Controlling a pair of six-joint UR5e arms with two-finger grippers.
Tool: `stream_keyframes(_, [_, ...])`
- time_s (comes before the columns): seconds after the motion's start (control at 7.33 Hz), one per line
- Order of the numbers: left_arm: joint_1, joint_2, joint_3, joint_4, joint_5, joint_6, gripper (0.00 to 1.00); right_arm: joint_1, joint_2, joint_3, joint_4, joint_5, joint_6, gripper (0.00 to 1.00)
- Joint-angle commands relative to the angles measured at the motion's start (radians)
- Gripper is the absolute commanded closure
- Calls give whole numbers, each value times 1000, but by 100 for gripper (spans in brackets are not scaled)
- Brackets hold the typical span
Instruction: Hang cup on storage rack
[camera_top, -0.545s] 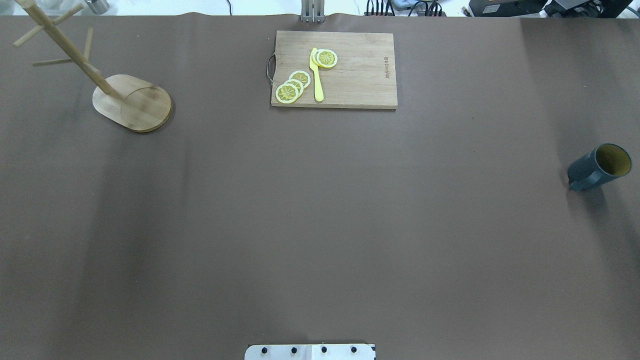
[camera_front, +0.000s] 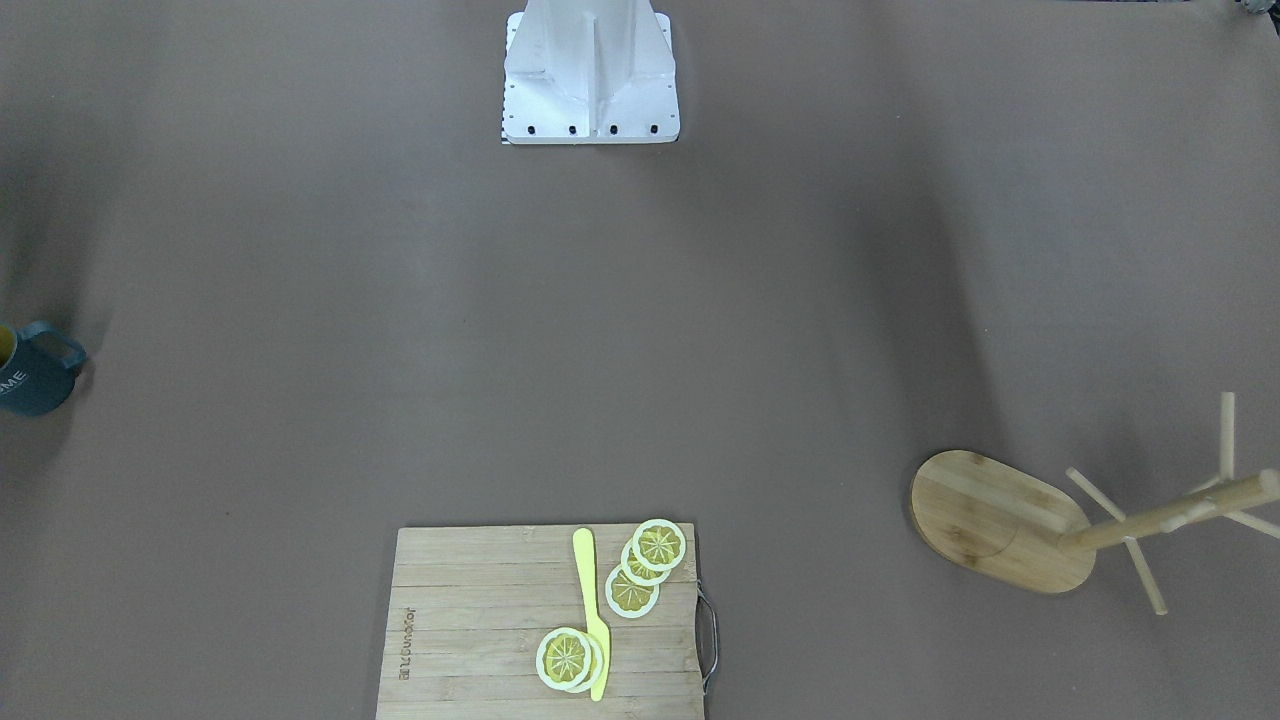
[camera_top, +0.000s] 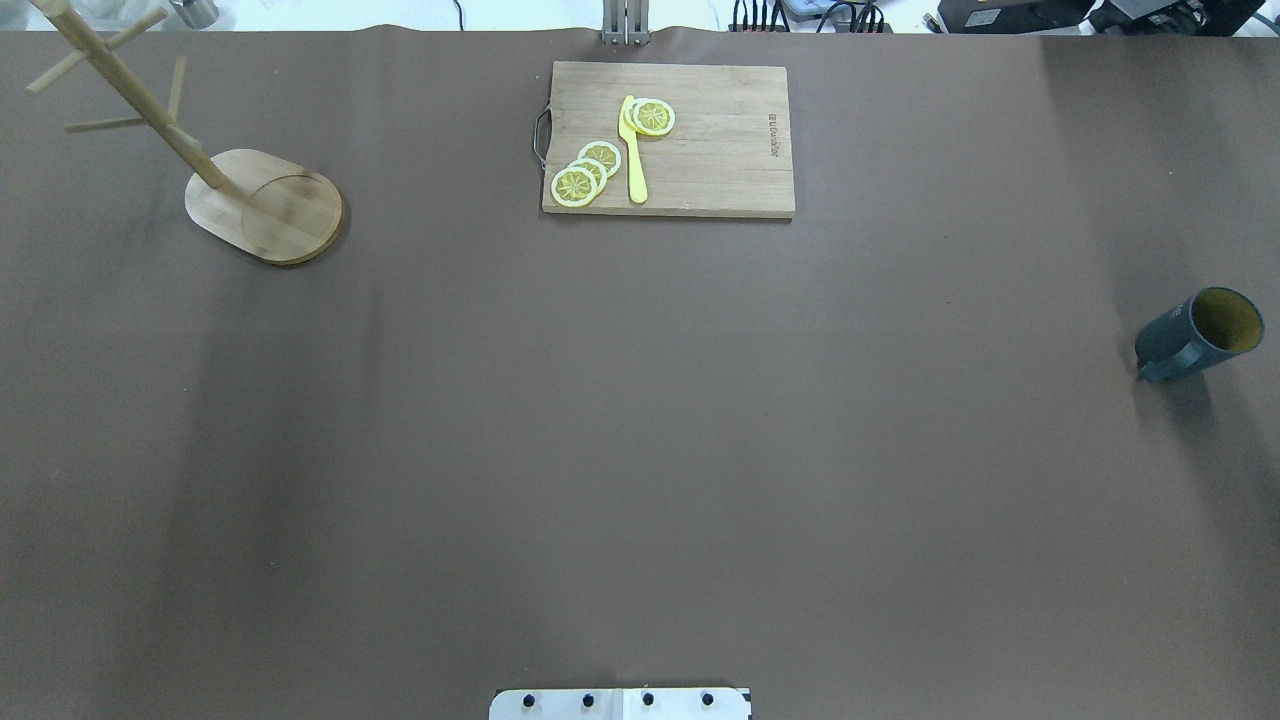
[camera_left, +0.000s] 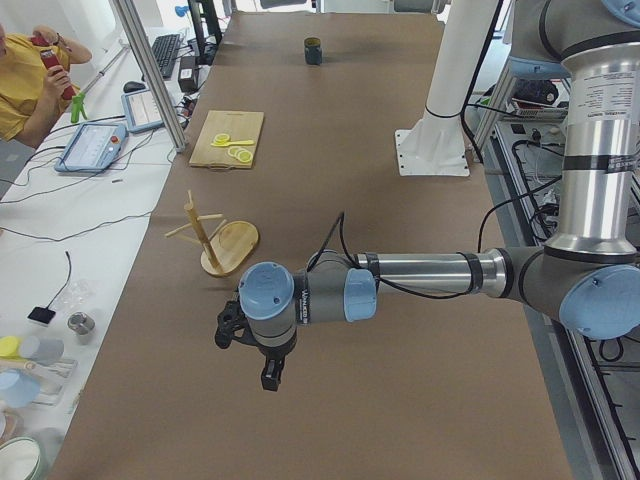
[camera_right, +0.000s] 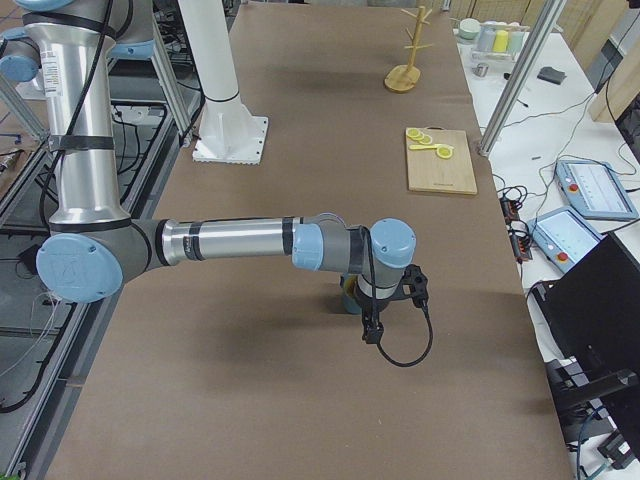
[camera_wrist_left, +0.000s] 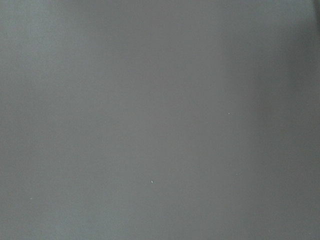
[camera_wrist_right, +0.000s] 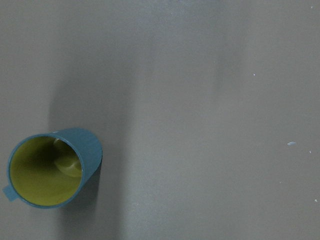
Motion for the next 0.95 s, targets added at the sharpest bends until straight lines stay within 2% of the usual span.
stream_keyframes(0.0, [0,0,-9,-9,-2,0,2,0,0,8,0,3,4,0])
stream_keyframes(0.41, [0,20,-63,-6,1,-1,2,0,-18,37,5,7,8,0])
stream_keyframes(0.68, [0,45,-98,-15,-16,5,2,-1,-25,14,49,7,11,0])
stream_keyframes(0.82, [14,43,-77,-67,-13,2,2,-1,-31,26,49,18,11,0])
